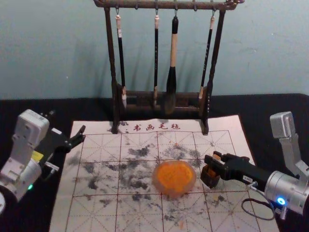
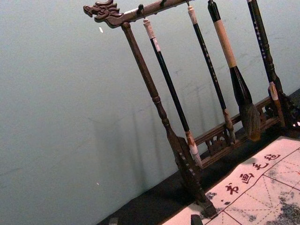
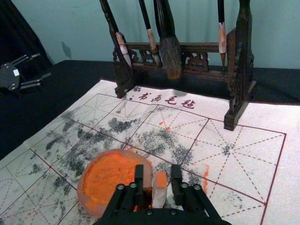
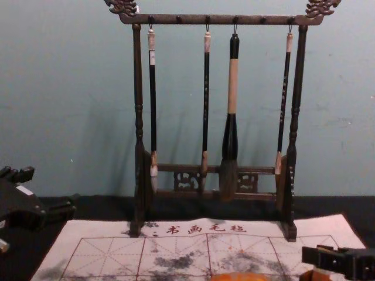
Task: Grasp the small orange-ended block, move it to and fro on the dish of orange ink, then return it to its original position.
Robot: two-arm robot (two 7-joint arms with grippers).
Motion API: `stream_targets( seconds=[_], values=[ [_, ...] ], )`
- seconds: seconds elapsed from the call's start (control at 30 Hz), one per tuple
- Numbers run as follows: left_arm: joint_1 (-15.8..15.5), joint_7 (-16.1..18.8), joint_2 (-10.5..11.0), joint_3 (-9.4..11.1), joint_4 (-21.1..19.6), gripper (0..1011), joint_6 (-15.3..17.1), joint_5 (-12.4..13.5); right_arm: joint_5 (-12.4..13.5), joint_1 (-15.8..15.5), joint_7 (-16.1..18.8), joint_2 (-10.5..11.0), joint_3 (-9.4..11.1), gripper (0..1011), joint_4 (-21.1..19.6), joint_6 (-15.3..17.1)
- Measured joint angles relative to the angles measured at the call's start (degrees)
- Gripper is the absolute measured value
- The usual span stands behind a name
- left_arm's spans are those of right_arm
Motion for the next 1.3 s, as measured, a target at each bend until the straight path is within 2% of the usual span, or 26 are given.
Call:
stream_targets(
  seconds=[0.3,0.77,1.3],
  values=[
    [0.00,0.00,0.00,0.00,0.00,1001,0.00,0.00,0.01,0.00,0.01,0.00,0.00,88,0.00,0.00],
    [0.00,0.00,0.00,0.00,0.00,1001,0.00,0.00,0.00,0.00,0.01,0.01,0.00,88,0.00,-0.01],
    [0.00,0.00,0.00,0.00,0.00,1001,0.00,0.00,-1.27,-0.34,0.48,0.53,0.50,87,-1.56,-2.11]
  ],
)
